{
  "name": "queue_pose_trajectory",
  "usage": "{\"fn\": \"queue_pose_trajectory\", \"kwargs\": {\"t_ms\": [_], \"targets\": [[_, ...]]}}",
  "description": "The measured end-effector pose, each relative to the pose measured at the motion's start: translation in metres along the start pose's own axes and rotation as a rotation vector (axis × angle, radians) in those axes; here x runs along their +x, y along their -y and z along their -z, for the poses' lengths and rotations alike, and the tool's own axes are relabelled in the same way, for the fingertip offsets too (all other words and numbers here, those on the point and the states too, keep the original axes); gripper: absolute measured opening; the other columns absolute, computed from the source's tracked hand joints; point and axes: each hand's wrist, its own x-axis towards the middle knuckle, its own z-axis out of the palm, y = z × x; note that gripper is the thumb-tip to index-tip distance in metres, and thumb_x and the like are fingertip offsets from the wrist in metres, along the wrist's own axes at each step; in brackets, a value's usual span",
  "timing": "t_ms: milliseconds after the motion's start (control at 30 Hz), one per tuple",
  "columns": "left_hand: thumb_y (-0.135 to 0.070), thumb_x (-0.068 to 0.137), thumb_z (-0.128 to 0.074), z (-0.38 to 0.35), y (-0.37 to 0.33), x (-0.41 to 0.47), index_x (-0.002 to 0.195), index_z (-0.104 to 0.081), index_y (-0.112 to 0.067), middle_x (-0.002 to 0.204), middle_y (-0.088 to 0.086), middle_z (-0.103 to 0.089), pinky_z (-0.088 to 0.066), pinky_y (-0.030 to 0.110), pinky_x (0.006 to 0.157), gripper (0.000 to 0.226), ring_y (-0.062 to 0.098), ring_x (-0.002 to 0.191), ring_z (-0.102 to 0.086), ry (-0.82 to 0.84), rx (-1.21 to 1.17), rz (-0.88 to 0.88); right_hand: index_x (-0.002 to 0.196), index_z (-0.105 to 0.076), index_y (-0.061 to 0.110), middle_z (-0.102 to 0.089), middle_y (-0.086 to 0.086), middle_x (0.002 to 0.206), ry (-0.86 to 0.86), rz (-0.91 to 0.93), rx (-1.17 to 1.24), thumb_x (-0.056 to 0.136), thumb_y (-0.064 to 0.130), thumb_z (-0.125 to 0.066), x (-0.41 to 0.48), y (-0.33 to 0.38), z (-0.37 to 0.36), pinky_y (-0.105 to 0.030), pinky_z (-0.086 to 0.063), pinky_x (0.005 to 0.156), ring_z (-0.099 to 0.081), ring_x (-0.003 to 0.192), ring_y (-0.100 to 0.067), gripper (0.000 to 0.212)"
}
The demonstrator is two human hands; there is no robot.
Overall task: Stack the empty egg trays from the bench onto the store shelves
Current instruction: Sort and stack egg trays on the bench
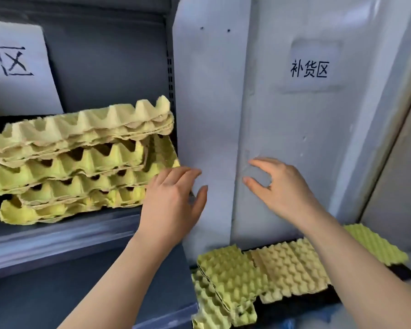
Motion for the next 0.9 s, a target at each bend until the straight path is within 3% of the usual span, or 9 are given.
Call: {"fn": "queue_pose_trajectory", "kwargs": {"t_ms": [300,500,800,900], "targets": [[-0.040,0.082,-0.048,-0.180,-0.112,-0.023,0.100,-0.072,-0.013,0.097,0.002,-0.071,-0.052,0.039,0.075,0.039,0.028,0.085,-0.066,0.348,-0.166,0.007,0.126,-0.060,0.016,-0.058,-0.001,0.131,0.158,-0.331,-0.125,0.088,0.033,-0.063,-0.064,-0.194,0.007,-0.023,-0.034,0.095,-0.056,0.113,-0.020,0.042],[-0.039,0.081,-0.051,-0.290,-0.166,-0.021,0.095,-0.073,-0.015,0.090,0.001,-0.071,-0.053,0.038,0.071,0.036,0.028,0.078,-0.067,0.505,-0.146,0.037,0.125,-0.061,0.013,-0.061,0.000,0.126,0.193,-0.392,-0.059,0.091,0.026,-0.060,-0.069,-0.306,-0.004,-0.023,-0.037,0.096,-0.053,0.118,-0.017,0.036],[-0.025,0.076,-0.074,-0.402,-0.152,-0.066,0.098,-0.072,-0.013,0.089,0.005,-0.071,-0.052,0.041,0.073,0.025,0.032,0.081,-0.067,0.708,-0.073,0.248,0.129,-0.058,0.015,-0.057,0.000,0.132,0.392,-0.386,-0.016,0.092,0.029,-0.057,-0.041,-0.422,-0.087,-0.019,-0.035,0.095,-0.050,0.121,-0.014,0.039],[-0.023,0.074,-0.079,-0.426,-0.128,-0.091,0.098,-0.073,-0.013,0.091,0.006,-0.072,-0.053,0.043,0.075,0.026,0.033,0.083,-0.067,0.800,-0.054,0.356,0.129,-0.058,0.017,-0.057,0.000,0.132,0.469,-0.401,0.030,0.092,0.029,-0.057,-0.032,-0.444,-0.132,-0.025,-0.039,0.100,-0.051,0.121,-0.014,0.039]]}}
